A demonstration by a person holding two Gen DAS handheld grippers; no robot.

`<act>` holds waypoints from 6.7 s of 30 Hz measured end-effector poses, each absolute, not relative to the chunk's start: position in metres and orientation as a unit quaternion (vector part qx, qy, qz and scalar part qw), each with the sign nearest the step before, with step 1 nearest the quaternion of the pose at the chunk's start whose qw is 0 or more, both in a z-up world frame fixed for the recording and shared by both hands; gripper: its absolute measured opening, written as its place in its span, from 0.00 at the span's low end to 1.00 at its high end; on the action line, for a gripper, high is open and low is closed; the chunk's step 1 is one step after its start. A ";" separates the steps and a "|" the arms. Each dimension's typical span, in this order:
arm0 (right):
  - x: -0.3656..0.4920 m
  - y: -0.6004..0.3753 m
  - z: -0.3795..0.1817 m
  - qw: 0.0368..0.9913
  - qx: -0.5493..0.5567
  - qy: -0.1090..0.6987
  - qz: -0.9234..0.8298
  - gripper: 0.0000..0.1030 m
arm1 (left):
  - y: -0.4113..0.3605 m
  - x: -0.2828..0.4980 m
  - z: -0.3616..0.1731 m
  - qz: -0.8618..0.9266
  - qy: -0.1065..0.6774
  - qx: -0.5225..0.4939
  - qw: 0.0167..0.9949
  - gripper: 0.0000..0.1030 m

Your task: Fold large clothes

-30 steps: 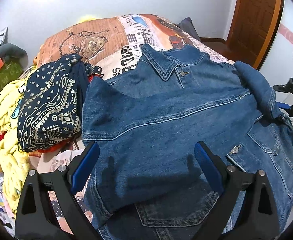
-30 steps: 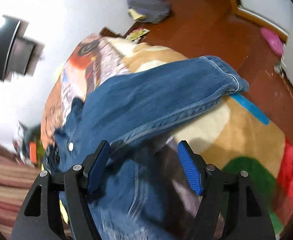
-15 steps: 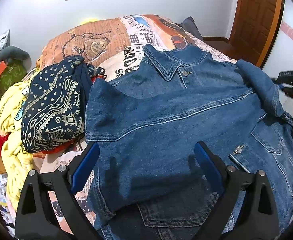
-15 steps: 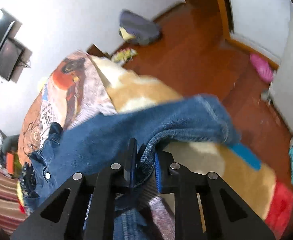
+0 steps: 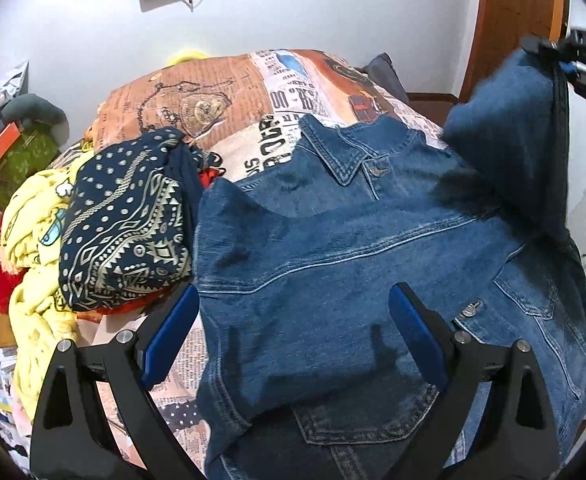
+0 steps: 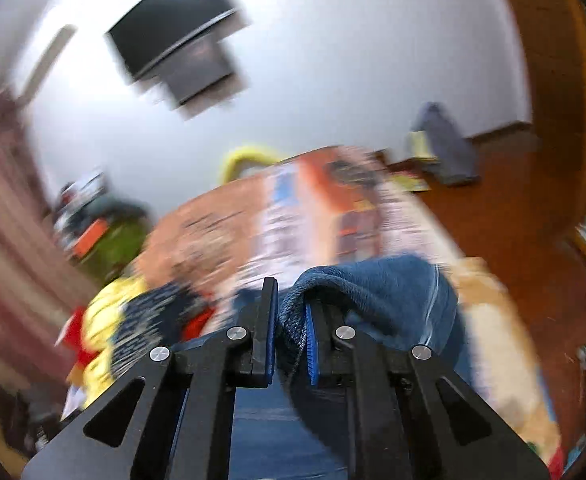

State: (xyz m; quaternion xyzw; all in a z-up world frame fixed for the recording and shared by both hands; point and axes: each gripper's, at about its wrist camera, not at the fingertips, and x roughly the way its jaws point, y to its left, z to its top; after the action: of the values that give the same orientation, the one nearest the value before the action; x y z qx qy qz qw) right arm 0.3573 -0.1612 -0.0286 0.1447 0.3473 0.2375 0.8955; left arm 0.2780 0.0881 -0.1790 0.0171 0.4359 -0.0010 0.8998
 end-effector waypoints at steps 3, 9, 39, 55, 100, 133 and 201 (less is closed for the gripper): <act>0.347 -0.111 -0.040 0.876 0.112 0.370 0.288 0.10 | 0.096 0.274 -0.178 0.005 0.434 0.011 0.901 0.93; 0.329 -0.040 -0.120 0.820 0.052 0.467 0.328 0.10 | 0.117 0.261 -0.181 0.021 0.437 -0.003 0.899 0.93; 0.361 -0.201 -0.073 0.870 0.028 0.453 0.191 0.53 | 0.060 0.351 -0.191 -0.045 0.488 -0.008 0.871 0.93; 0.368 -0.243 -0.197 0.802 0.016 0.582 0.132 0.62 | 0.038 0.389 -0.227 -0.038 0.524 0.008 0.851 0.17; 0.410 -0.255 -0.164 0.835 0.073 0.531 0.128 0.71 | 0.171 0.362 -0.205 -0.006 0.508 -0.062 0.859 0.55; 0.476 -0.208 -0.130 0.876 0.092 0.442 0.169 0.14 | 0.183 0.406 -0.129 0.064 0.404 -0.024 0.912 0.07; 0.267 -0.210 -0.130 0.866 -0.113 0.470 0.127 0.81 | 0.189 0.212 -0.110 0.029 0.425 -0.052 0.903 0.87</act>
State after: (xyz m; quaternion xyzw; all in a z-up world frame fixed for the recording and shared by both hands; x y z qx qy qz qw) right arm 0.2672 -0.2100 -0.1302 -0.1135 0.4701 0.1271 0.8660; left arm 0.2118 0.1894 -0.1102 -0.0515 0.4252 0.0291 0.9032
